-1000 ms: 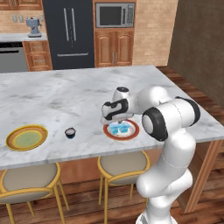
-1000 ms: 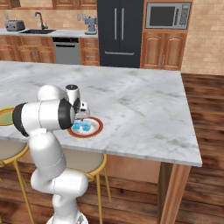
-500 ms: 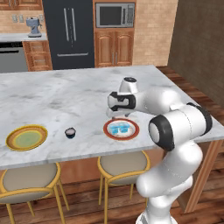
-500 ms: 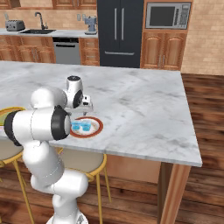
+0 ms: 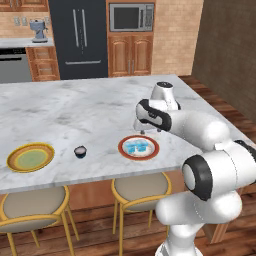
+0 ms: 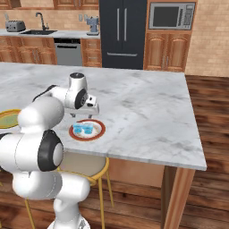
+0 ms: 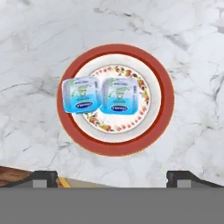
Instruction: Place two yogurt containers on each plate.
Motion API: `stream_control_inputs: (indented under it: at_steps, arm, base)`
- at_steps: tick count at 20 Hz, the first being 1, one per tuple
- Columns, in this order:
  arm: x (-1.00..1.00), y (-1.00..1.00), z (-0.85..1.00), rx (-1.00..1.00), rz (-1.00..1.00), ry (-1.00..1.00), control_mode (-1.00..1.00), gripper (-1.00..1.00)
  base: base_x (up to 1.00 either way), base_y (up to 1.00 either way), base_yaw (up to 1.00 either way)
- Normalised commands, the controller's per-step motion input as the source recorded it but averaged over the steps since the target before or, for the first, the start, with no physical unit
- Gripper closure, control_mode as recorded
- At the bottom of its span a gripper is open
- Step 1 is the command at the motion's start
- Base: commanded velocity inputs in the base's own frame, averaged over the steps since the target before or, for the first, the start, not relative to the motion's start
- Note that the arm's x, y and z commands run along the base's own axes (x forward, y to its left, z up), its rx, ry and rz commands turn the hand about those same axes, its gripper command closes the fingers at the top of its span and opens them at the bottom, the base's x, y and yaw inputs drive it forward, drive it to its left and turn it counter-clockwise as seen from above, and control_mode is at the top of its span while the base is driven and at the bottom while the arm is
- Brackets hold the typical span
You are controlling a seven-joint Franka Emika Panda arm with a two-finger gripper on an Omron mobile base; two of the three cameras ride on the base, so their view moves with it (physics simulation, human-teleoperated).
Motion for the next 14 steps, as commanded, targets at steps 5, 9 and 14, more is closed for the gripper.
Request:
stream_control_inputs:
  at_steps: [5,9,14]
  arm:
    - [-0.63,-0.27,0.32,0.0,-0.05,0.0,-1.0,-1.0]
    - [-0.59,-0.02,0.16,0.0,-0.01,-0.02,-1.0,-1.0]
    - [-0.55,-0.01,0.32,0.0,0.0,0.0,-1.0,-1.0]
  base:
    - [0.0,0.0,0.0]
    - [0.0,0.0,0.0]
    - [0.0,0.0,0.0]
